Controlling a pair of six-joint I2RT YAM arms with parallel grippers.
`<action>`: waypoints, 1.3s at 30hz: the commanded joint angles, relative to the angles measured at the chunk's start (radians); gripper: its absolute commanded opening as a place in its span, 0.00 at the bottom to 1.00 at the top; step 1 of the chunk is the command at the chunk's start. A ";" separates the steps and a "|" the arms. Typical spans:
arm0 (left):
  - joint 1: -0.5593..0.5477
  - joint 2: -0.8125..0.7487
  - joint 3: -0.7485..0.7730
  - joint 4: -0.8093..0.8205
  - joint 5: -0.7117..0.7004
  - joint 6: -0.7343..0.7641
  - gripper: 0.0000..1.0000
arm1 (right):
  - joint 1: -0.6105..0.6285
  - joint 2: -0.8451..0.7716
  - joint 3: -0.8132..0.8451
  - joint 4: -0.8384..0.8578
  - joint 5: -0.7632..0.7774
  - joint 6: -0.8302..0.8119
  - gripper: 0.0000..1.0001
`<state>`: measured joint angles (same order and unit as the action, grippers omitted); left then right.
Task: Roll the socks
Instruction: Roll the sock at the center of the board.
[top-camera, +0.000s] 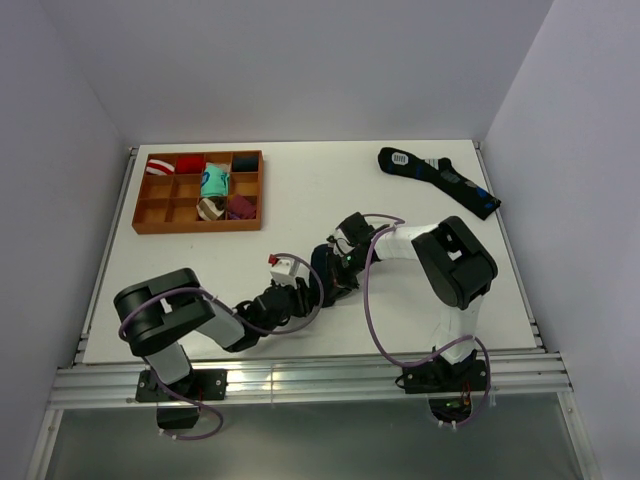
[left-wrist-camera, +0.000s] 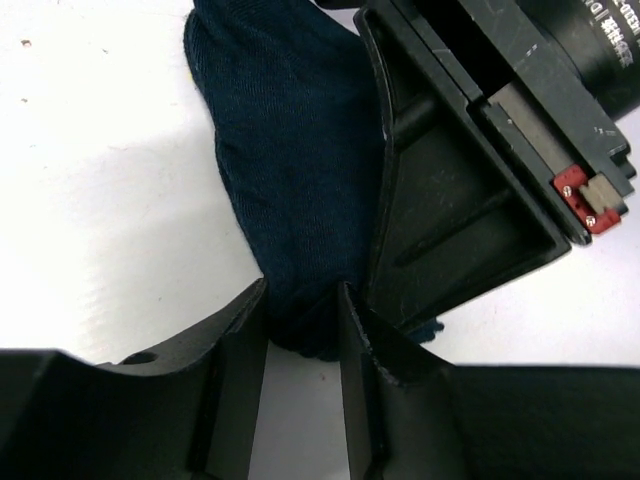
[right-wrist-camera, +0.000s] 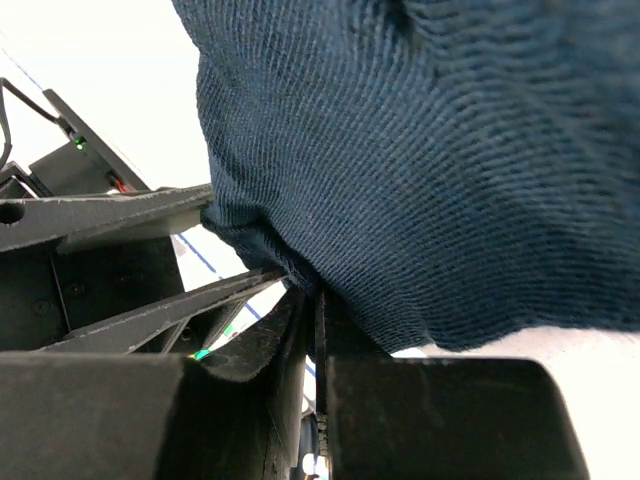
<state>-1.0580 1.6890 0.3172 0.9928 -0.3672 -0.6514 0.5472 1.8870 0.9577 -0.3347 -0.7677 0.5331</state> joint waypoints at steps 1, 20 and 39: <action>-0.005 0.026 0.034 -0.127 -0.022 -0.019 0.37 | 0.000 0.015 0.004 -0.038 0.028 -0.028 0.09; -0.005 -0.025 0.106 -0.440 0.033 -0.051 0.00 | 0.000 -0.153 -0.122 0.134 0.243 0.027 0.39; 0.075 -0.152 0.167 -0.773 0.229 -0.083 0.00 | 0.183 -0.710 -0.545 0.775 0.559 -0.088 0.36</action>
<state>-0.9855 1.5402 0.4736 0.4484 -0.1886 -0.7467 0.6655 1.2224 0.4294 0.2886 -0.3138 0.5198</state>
